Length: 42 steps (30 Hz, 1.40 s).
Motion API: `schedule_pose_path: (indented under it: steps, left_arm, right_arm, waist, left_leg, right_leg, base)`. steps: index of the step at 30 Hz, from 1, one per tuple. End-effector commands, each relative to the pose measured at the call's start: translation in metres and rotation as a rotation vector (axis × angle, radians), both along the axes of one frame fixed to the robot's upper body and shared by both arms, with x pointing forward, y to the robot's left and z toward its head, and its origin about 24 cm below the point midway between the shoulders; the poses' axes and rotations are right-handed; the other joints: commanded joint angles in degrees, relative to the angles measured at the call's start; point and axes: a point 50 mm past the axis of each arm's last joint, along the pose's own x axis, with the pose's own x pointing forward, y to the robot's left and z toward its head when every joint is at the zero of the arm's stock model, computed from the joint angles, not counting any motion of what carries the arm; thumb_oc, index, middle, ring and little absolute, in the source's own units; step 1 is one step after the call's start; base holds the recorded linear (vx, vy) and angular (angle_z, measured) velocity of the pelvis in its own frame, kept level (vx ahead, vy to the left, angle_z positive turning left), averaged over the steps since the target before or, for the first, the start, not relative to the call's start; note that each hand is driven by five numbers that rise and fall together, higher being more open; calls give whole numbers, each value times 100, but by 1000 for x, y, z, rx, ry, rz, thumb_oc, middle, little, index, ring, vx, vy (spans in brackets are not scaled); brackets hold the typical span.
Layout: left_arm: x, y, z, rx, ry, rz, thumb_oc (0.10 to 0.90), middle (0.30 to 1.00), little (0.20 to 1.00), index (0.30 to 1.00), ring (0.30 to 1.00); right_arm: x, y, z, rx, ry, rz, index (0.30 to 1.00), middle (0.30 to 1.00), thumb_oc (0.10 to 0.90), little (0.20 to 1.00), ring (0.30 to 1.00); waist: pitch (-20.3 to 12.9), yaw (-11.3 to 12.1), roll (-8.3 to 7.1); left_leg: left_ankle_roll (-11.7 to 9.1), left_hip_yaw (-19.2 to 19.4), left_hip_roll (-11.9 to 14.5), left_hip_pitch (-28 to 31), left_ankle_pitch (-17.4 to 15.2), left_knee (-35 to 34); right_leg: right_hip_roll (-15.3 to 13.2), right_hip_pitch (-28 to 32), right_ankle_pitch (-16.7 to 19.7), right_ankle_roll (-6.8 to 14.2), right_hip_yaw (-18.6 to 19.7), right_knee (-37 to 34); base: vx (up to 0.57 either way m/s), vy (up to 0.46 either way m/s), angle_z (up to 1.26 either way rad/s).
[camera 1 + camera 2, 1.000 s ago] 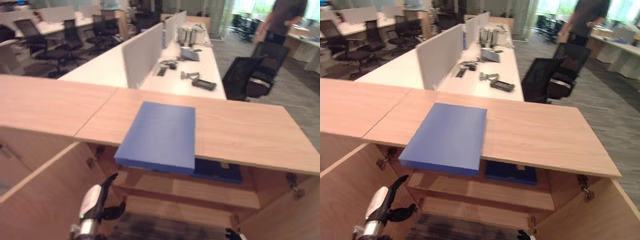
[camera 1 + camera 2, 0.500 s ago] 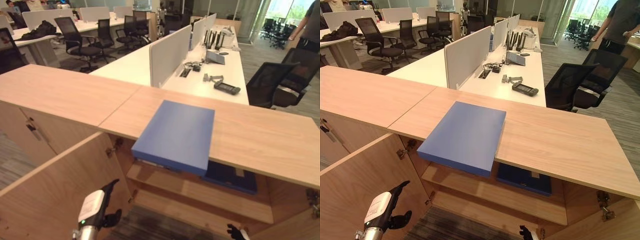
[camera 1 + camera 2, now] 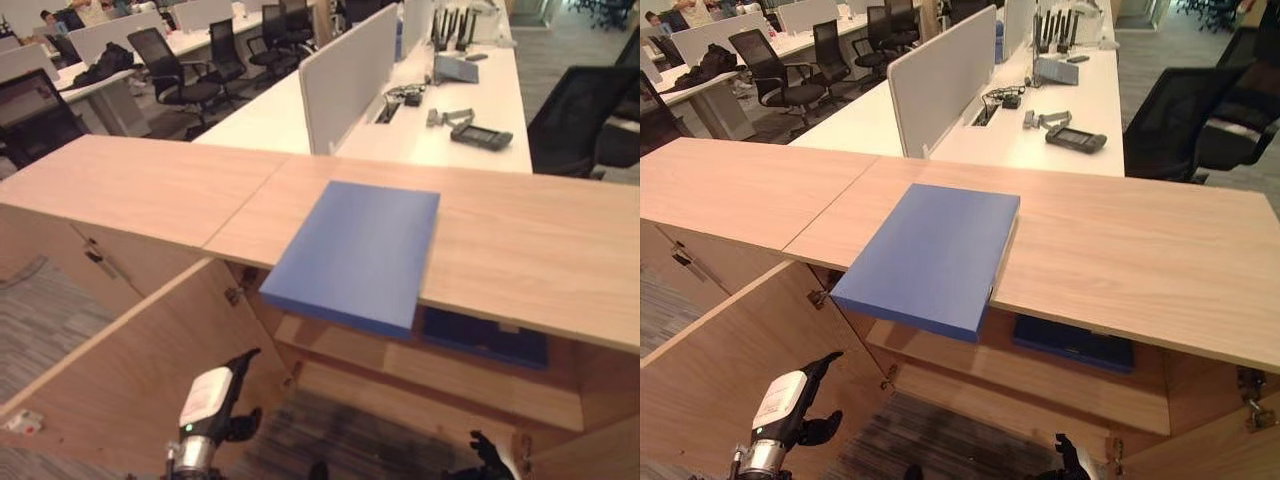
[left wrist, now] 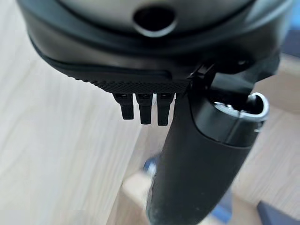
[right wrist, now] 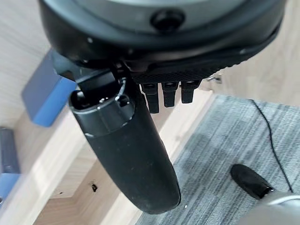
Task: Put the empty folder in the office cabinet
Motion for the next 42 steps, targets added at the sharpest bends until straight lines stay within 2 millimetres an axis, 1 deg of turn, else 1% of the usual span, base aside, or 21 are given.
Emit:
schedule_pose_path:
  steps: [1,2,3,6,7,9,10,11,14,24,29,36,42]
  left_arm:
    - [33,10,61,74,-393,-6,800,900,900,900,900]
    - [31,11,66,81,-418,-2,800,900,900,900,900]
    - [30,12,76,89,-471,6,800,900,900,900,900]
    - [29,13,95,104,-546,-6,800,900,900,900,900]
    - [30,12,105,103,-597,-8,800,900,900,900,900]
    - [31,10,121,94,-687,-9,800,900,900,900,900]
    - [31,9,128,100,-722,-14,800,900,900,900,900]
    - [31,9,128,100,-722,-14,800,900,900,900,900]
    - [35,8,145,126,-797,-35,800,900,900,900,900]
    - [33,4,156,145,-825,-83,800,900,900,900,900]
    - [33,2,155,139,-802,-107,800,900,900,900,900]
    - [33,4,153,144,-767,-120,800,900,900,900,900]
    - [36,2,152,143,-748,-152,800,900,900,900,900]
  right_arm:
    - [34,-1,13,-37,-140,28,900,900,800,900,900]
    - [31,-1,11,-36,-129,25,900,900,800,900,900]
    - [26,-1,9,-35,-111,22,900,900,800,900,900]
    - [21,-2,7,-38,-82,18,900,900,800,900,900]
    - [16,-2,3,-42,-52,11,900,900,800,900,900]
    - [14,-1,1,-45,-31,5,900,900,800,900,900]
    - [17,1,1,-38,-38,4,900,900,800,900,900]
    - [17,1,1,-38,-38,5,900,900,800,900,900]
    - [17,9,-1,-14,-33,24,900,900,800,900,900]
    - [9,14,-6,0,9,30,900,900,800,900,900]
    - [5,12,-7,-6,25,19,900,900,800,900,900]
    - [10,11,-5,-7,2,16,900,900,800,900,900]
    - [12,11,-3,2,-12,9,900,900,800,900,900]
  waist:
    - [26,-46,-257]
    - [20,-47,-262]
    - [2,-50,-269]
    - [-12,-58,-280]
    - [-40,-58,-286]
    - [-78,-49,-308]
    - [-85,-38,-331]
    - [-85,-37,-332]
    - [-141,-36,-406]
    - [-171,-55,-443]
    - [-165,-68,-437]
    - [-144,-97,-400]
    - [-126,-137,-386]
  left_leg:
    - [-500,116,281,-164,342,-15]
    - [-501,144,303,-130,333,-15]
    - [-495,178,329,-84,324,-15]
    - [-488,203,355,-23,296,-15]
    - [-486,218,367,14,274,-15]
    - [-474,233,385,60,243,-15]
    - [-464,245,387,82,222,-15]
    - [-464,247,387,83,221,-15]
    - [-441,283,395,142,148,-15]
    - [-406,337,386,192,89,-15]
    - [-398,349,383,217,73,-15]
    - [-384,372,383,255,57,-15]
    - [-382,400,407,286,55,-15]
  right_leg:
    - [-185,185,-485,320,283,107]
    - [-185,199,-486,317,303,106]
    - [-179,225,-495,312,327,114]
    - [-155,255,-512,301,355,128]
    - [-143,270,-526,302,366,138]
    - [-137,292,-536,303,385,164]
    - [-137,300,-535,310,397,171]
    - [-137,300,-535,311,399,171]
    - [-151,311,-510,335,446,179]
    - [-176,283,-470,355,525,188]
    - [-170,282,-474,358,558,203]
    - [-160,278,-485,361,597,214]
    - [-153,287,-511,364,616,238]
  base:
    - [14,-16,-19]
    - [19,-35,-20]
    - [8,-37,-19]
    - [13,-31,-19]
    - [35,-26,-10]
    - [36,-18,-3]
    - [0,0,0]
    - [0,0,0]
    - [16,3,-2]
    - [3,1,0]
    - [9,1,-3]
    - [11,4,-7]
    - [0,0,0]
